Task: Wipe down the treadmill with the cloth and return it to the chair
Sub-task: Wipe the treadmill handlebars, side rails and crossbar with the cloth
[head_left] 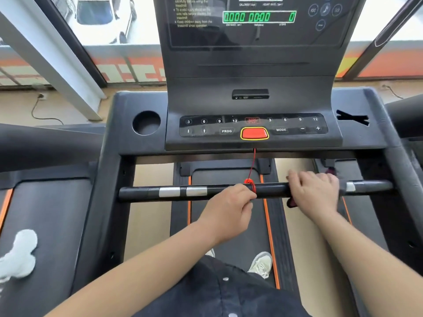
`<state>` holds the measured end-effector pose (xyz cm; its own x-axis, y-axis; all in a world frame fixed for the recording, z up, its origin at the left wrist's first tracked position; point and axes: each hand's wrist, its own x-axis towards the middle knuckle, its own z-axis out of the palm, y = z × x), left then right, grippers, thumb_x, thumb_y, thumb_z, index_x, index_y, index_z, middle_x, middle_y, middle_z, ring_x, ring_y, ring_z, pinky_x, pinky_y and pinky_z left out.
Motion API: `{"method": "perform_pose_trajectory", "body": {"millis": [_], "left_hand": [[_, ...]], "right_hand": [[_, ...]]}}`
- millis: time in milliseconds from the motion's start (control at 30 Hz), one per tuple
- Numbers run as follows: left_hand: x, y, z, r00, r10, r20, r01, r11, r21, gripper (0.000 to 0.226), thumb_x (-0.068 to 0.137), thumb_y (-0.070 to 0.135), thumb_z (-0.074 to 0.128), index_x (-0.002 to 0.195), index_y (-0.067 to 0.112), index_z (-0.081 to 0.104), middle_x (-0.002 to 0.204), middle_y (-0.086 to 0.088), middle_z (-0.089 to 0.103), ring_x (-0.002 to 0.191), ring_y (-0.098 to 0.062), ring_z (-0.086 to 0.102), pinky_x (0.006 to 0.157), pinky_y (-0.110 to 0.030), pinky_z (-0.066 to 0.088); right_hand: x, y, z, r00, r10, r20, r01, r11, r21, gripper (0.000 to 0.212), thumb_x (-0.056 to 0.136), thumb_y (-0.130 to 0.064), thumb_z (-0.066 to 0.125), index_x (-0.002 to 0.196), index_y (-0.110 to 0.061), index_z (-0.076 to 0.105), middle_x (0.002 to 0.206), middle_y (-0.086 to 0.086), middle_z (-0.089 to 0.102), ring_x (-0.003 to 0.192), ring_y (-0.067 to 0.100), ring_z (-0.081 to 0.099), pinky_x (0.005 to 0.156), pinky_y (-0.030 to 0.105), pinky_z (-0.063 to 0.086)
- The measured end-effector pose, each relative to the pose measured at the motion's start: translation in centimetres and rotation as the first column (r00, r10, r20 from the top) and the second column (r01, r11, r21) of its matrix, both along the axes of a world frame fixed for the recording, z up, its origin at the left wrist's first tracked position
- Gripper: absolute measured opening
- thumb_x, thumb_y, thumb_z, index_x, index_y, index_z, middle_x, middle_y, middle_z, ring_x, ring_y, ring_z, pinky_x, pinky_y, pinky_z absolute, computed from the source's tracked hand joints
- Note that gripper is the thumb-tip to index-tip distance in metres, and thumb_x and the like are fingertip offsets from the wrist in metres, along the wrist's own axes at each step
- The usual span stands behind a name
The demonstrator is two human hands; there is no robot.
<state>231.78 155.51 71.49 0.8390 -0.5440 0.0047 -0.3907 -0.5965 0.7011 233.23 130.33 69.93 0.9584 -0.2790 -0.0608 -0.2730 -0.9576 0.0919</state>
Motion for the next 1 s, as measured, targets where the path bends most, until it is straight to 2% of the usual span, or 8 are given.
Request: {"method": "perform_pose_trajectory", "body": {"millis": [267,433,533,600,667,733,833,1000], "left_hand": [[0.3,1.5,-0.5,0.996,0.093,0.005,-0.092,0.994,-0.058,0.023,0.096,0.017,0.054,0.113,0.019,0.069,0.108,0.009,0.064,0.089,-0.015,0.063,0.073,-0.031,0.052],[-0.5,1.7,-1.1,0.992,0.124,-0.012,-0.124,0.983,-0.138,0.022,0.095,0.013,0.056,0.11,0.017,0.071,0.102,0.009,0.066,0.089,-0.012,0.064,0.078,-0.027,0.052],[-0.9,2.4,-0.9,0.989,0.145,-0.01,-0.145,0.979,-0.143,0.022,0.094,0.011,0.056,0.109,0.016,0.072,0.099,0.01,0.066,0.088,-0.01,0.063,0.077,-0.022,0.05],[-1.0,3.5,-0.9,0.979,0.202,0.007,-0.198,0.968,-0.155,0.02,0.092,0.01,0.058,0.105,0.015,0.072,0.096,0.009,0.066,0.084,-0.009,0.062,0.075,-0.019,0.047],[-1.1,5.2,-1.0,0.961,0.277,-0.002,-0.275,0.95,-0.151,0.018,0.091,0.011,0.059,0.102,0.018,0.072,0.094,0.01,0.066,0.084,-0.012,0.063,0.074,-0.027,0.052],[-1.2,7.5,-1.4,0.942,0.335,-0.024,-0.336,0.939,-0.076,0.017,0.093,0.016,0.055,0.099,0.022,0.069,0.093,0.011,0.064,0.088,-0.015,0.062,0.076,-0.035,0.053],[-2.1,11.6,-1.5,0.905,0.421,-0.068,-0.421,0.907,0.013,0.018,0.093,0.016,0.055,0.094,0.021,0.072,0.093,0.007,0.066,0.089,-0.016,0.061,0.08,-0.037,0.052],[-3.2,16.9,-0.4,0.829,0.554,-0.078,-0.545,0.831,0.114,0.017,0.096,0.023,0.057,0.103,0.024,0.073,0.098,0.009,0.068,0.093,-0.015,0.062,0.083,-0.035,0.052]], "right_hand": [[-1.4,5.6,0.3,0.983,-0.012,0.183,-0.067,0.907,0.416,0.036,0.103,-0.035,0.029,0.077,-0.032,0.053,0.071,-0.012,0.06,0.085,0.025,0.063,0.099,0.043,0.039],[-2.0,9.0,7.7,0.948,-0.31,0.069,0.035,0.317,0.948,0.051,0.112,-0.034,0.027,0.088,-0.029,0.072,0.06,-0.002,0.072,0.061,0.009,0.07,0.06,0.023,0.054],[-1.1,10.6,10.9,0.867,-0.455,0.204,-0.108,0.228,0.968,0.053,0.113,-0.027,0.027,0.089,-0.021,0.074,0.074,-0.008,0.076,0.064,-0.001,0.07,0.059,0.012,0.053],[-0.5,12.2,10.6,0.893,-0.387,0.231,-0.178,0.169,0.97,0.048,0.111,-0.037,0.029,0.107,-0.02,0.073,0.099,-0.004,0.078,0.083,0.009,0.076,0.076,0.024,0.059],[-0.3,14.4,8.5,0.956,-0.212,0.206,-0.161,0.211,0.964,0.039,0.109,-0.044,0.032,0.109,-0.027,0.067,0.106,-0.013,0.074,0.085,0.012,0.075,0.078,0.034,0.06],[-0.1,16.6,5.0,0.975,0.11,0.195,-0.223,0.453,0.863,0.034,0.108,-0.047,0.032,0.094,-0.031,0.058,0.086,-0.014,0.067,0.079,0.013,0.067,0.076,0.042,0.053],[0.0,18.8,0.0,0.819,0.565,0.098,-0.55,0.724,0.417,0.039,0.101,-0.055,0.034,0.108,-0.028,0.061,0.096,-0.007,0.066,0.091,0.027,0.061,0.081,0.044,0.046],[0.7,21.8,-1.2,0.824,0.567,-0.008,-0.562,0.818,0.125,0.047,0.098,-0.051,0.03,0.105,-0.019,0.063,0.091,0.005,0.066,0.08,0.033,0.06,0.069,0.043,0.042]]}}
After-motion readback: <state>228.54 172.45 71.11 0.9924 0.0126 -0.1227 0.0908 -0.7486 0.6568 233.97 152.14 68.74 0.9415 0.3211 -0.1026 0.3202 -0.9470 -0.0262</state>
